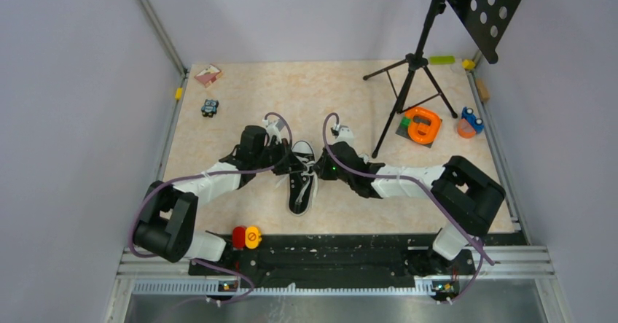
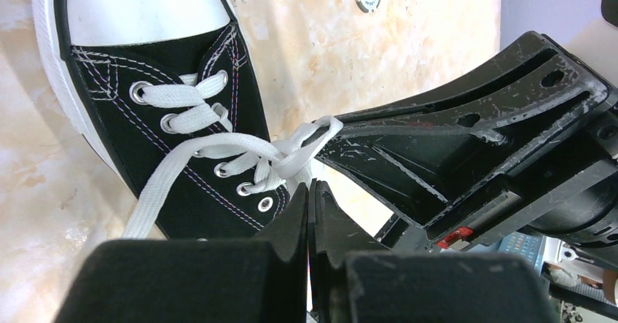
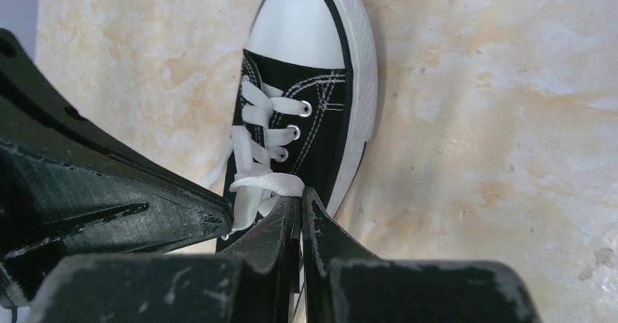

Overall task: Tie the shoes
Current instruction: Cross the shoelace with the shoelace.

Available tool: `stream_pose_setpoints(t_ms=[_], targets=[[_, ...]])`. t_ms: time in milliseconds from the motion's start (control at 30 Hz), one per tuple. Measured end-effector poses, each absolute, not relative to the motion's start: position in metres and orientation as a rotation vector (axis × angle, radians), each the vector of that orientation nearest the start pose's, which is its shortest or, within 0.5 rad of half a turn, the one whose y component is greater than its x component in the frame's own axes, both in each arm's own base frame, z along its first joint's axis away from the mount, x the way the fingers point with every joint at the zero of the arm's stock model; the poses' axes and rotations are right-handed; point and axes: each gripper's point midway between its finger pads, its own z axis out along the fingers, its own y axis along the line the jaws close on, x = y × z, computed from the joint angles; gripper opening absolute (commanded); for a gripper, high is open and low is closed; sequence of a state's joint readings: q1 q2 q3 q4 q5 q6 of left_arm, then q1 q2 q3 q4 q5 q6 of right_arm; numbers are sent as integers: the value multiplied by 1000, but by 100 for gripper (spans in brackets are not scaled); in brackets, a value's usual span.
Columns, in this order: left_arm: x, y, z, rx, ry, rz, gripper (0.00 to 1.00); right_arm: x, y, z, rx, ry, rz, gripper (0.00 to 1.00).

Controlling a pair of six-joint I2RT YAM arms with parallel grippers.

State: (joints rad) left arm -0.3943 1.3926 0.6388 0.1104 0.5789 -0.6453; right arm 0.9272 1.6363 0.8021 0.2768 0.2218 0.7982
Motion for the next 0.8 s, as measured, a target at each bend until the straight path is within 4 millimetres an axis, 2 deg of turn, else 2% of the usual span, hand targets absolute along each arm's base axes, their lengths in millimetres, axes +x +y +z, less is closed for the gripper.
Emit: stream_pose_setpoints(t_ms=[133,233,400,733,800], targets=[[268,-238,97,51,2369,-1185,0,278,351,80,41,2249,738,0],[268,-238,96,50,2372,-1185,0,285,358,89,99,2247,719,0],[271,-237,93,38,2378,-1174,0,288,370,93,185,2284,675,0],[280,-230,89,-4,2384,-1147,0,285,360,78,294,2347,592,0],[281,-229,89,-8,2383,-1146,0,285,361,77,296,2349,592,5]])
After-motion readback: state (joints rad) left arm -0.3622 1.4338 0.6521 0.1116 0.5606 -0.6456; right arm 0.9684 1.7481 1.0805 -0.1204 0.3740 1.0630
